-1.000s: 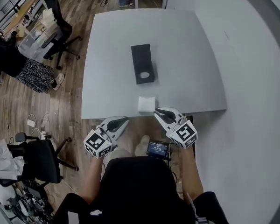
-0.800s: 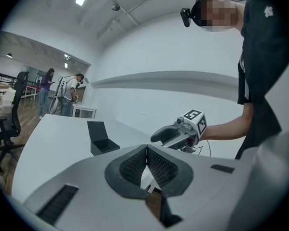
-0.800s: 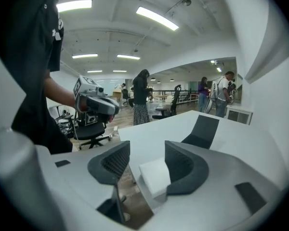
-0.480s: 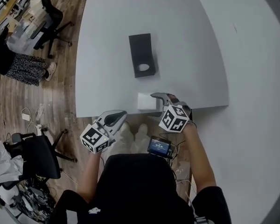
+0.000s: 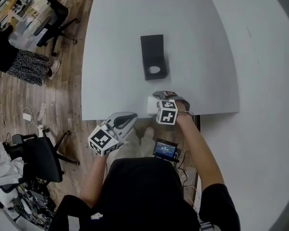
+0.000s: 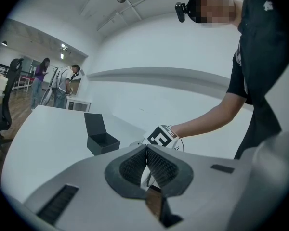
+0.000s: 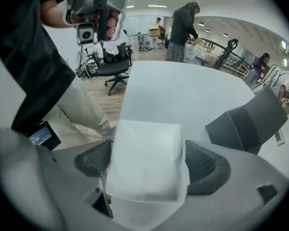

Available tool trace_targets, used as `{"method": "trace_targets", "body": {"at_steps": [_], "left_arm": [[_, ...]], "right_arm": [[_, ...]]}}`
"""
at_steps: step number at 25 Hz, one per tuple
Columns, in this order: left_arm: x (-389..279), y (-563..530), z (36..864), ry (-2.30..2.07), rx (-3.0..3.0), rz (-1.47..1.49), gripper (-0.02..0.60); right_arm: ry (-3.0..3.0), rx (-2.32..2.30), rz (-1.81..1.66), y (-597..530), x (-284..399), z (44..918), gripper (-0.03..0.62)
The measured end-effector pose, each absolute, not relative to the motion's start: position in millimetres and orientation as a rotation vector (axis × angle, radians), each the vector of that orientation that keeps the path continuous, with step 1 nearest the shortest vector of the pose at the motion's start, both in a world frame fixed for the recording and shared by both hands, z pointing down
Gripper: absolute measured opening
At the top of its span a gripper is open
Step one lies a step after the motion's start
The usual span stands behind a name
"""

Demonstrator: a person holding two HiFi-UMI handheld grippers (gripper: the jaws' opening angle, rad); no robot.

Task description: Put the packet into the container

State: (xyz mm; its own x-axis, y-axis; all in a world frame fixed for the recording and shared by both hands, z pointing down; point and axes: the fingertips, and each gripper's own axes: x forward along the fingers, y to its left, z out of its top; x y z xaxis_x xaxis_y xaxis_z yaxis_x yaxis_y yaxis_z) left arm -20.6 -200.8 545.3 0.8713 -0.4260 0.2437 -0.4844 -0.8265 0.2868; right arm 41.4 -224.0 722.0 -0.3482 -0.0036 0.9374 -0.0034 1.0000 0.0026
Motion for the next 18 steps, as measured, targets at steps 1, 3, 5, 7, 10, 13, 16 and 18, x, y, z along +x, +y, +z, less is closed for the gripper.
{"method": "trace_targets", "body": {"at_steps": [1, 3, 5, 7, 10, 13, 16, 18], "left_arm": [[-21, -200, 546, -0.68, 2.7, 0.242, 0.008], [-22, -199, 547, -0.681, 2.692, 0.245, 0.008], [-24, -197, 546, -0.676, 2.681, 0.253, 0.008], [-24, -197, 546, -0.679, 2.683, 0.255, 0.008], [-23, -196, 545, -0.679, 2.679, 0.256, 0.008], [-25, -195, 546, -0.682, 2.682, 0.248, 0.008], [-26, -196, 548, -0.684, 2.682, 0.248, 0.008], [-28, -199, 551, -0.695, 2.68, 0.244, 0.008]], "right_arm": [[-1.911, 0.009, -0.001, -226, 43, 728, 0.453], [-1.888, 0.013, 0.016, -228, 46, 735, 0.453], [-1.879, 0.005, 0.046, -228, 45, 733, 0.451], [-1.87, -0.005, 0.045, -228, 46, 732, 0.451], [-1.854, -0.025, 0.018, -227, 47, 730, 0.442], [-1.865, -0.018, 0.008, -230, 45, 724, 0.43], [-1.876, 0.005, -0.025, -246, 45, 711, 0.426], [-1.876, 0.0, -0.05, -260, 46, 699, 0.426]]}}
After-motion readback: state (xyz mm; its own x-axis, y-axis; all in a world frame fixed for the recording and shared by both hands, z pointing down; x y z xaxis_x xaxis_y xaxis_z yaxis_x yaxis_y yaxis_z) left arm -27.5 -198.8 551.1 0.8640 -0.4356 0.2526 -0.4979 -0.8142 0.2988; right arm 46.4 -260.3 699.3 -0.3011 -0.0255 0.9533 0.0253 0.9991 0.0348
